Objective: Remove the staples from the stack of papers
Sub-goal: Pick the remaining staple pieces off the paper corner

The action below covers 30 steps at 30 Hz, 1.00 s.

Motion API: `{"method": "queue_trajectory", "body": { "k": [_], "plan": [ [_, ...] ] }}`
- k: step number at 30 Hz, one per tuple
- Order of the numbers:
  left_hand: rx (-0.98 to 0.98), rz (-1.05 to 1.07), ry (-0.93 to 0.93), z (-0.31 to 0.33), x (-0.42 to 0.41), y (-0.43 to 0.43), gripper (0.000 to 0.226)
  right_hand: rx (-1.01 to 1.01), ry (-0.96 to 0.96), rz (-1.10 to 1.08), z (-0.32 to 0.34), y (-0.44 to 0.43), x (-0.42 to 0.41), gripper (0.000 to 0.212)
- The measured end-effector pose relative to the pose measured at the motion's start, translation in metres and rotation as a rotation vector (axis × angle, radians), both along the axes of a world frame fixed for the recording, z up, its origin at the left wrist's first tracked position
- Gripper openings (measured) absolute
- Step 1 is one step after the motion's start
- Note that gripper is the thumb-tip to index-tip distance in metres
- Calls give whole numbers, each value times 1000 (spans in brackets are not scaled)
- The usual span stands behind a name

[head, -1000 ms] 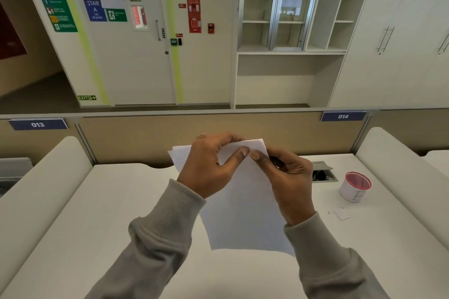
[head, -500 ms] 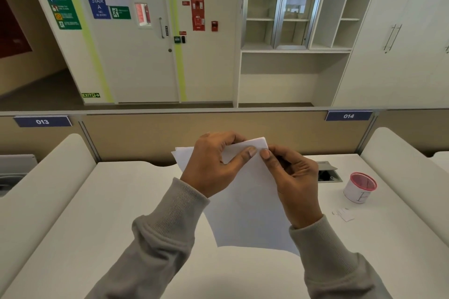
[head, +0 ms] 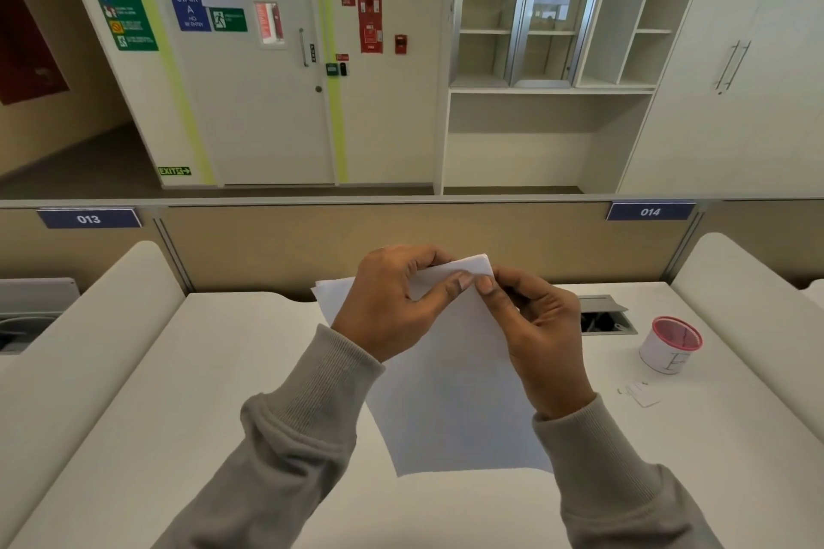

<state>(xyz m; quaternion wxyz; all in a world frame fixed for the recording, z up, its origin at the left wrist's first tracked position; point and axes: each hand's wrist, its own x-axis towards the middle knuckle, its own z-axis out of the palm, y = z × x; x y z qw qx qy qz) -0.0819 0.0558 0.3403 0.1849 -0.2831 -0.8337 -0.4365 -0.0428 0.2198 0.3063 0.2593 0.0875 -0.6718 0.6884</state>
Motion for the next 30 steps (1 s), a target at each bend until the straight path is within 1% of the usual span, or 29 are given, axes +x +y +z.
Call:
{"method": "queue_trajectory", "body": {
  "k": [5, 9, 15, 21, 28, 30],
  "plan": [
    [10, -34, -68, -3, -1, -3, 23, 33, 20, 9, -4, -2, 0, 17],
    [-20, 10, 8, -6, -1, -3, 28, 33, -10, 8, -4, -2, -1, 17],
    [-26, 58, 47, -11, -2, 1, 28, 20, -13, -16, -5, -2, -4, 18],
    [-55, 32, 39, -12, -4, -1, 31, 24, -15, -33, -7, -4, -4, 17],
    [-41, 59, 65, -12, -4, -3, 26, 28, -35, 1, -5, -4, -1, 23],
    [-41, 44, 37, -12, -4, -3, 27, 29, -32, 5, -4, -3, -1, 22]
  ]
}}
